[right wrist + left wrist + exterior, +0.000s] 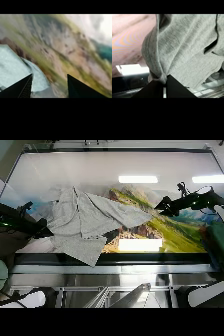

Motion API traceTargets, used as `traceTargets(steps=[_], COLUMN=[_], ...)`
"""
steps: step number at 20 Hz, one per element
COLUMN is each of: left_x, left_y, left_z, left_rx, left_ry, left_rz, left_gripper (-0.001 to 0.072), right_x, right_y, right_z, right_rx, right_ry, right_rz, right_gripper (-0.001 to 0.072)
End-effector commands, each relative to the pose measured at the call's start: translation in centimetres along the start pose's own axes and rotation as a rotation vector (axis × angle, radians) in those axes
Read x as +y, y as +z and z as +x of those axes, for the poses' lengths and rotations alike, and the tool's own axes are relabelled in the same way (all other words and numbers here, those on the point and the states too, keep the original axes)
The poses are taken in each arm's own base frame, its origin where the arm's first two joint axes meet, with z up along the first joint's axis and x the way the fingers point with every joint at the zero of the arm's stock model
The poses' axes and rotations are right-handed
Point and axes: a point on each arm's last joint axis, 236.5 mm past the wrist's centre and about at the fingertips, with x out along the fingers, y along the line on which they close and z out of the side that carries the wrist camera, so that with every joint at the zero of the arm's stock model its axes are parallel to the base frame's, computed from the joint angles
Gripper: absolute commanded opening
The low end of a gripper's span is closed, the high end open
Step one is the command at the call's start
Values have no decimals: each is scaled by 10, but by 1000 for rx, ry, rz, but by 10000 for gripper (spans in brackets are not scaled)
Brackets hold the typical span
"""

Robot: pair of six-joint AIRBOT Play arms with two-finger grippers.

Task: Fold the shirts.

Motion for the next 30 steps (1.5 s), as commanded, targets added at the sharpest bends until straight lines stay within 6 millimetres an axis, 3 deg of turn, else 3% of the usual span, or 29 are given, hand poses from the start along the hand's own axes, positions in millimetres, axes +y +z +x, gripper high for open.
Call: traceTargets(steps=[1,5,6,8,9,10,11,12,13,14,15,16,17,18,19,21,22,23,24,25,27,29,30], left_x=[-2,-2,-2,-2,-2,-2,-6,-20,-56,-108,-167,-205,-237,-265,-295,-346,-353,-341,-324,-310,-280,-260,-261], left_y=[-1,-1,-1,-2,-2,-3,-5,-12,-23,-32,-32,-23,-4,8,6,-38,-52,-51,-45,-40,-22,-9,-14], left_z=[1,1,1,1,1,1,1,0,-8,-31,-76,-121,-171,-225,-291,-415,-459,-493,-502,-487,-424,-354,-325], left_rx=[5,6,7,10,12,12,22,50,94,106,34,-93,-270,-448,-659,-1047,-1209,-1343,-1377,-1307,-1061,-854,-754], left_ry=[3,3,2,1,1,0,-14,-74,-228,-463,-711,-828,-857,-841,-786,-646,-538,-411,-327,-299,-350,-442,-513], left_rz=[9,9,9,10,10,9,8,5,62,176,298,393,467,540,681,926,932,834,753,727,634,567,567], left_gripper=[23,23,23,23,23,23,23,24,23,23,19,17,18,18,19,20,20,20,21,21,22,22,22], right_x=[-22,11,17,26,35,54,83,118,165,214,263,293,309,316,326,350,351,333,303,267,225,228,243], right_y=[-28,-33,-36,-48,-55,-60,-62,-63,-65,-62,-48,-27,-8,-4,-13,-49,-43,-22,-4,6,-4,-29,-41], right_z=[8,33,37,40,39,35,28,15,-11,-50,-113,-181,-258,-321,-374,-456,-473,-478,-475,-463,-412,-371,-365], right_rx=[109,121,132,178,206,224,226,216,199,144,8,-181,-398,-568,-708,-944,-1056,-1130,-1167,-1141,-925,-731,-685], right_ry=[-97,-19,-9,9,49,131,249,390,580,794,1052,1254,1404,1453,1417,1244,1009,746,514,323,150,180,240], right_rz=[-7,-56,-63,-75,-85,-104,-109,-121,-151,-203,-255,-307,-365,-449,-576,-802,-803,-707,-597,-494,-433,-466,-495], right_gripper=[482,474,345,212,77,16,16,16,16,16,16,16,16,16,16,16,16,15,15,15,14,14,14])
